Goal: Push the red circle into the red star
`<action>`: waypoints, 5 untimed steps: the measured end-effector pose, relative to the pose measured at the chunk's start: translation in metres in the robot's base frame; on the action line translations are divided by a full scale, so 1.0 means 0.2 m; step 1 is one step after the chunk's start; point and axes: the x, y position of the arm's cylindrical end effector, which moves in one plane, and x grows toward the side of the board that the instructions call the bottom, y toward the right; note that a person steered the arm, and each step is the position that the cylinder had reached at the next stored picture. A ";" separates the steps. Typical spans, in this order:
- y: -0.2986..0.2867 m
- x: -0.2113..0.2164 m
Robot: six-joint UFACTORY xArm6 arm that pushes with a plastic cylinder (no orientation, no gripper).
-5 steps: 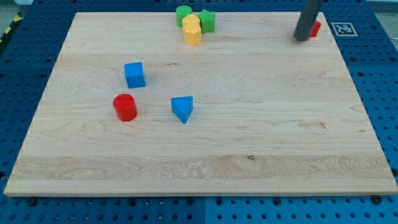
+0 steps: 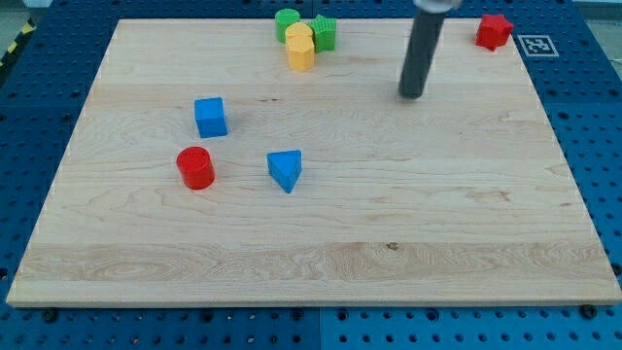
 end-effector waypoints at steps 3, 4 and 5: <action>-0.87 0.40; -1.15 0.36; -1.38 0.33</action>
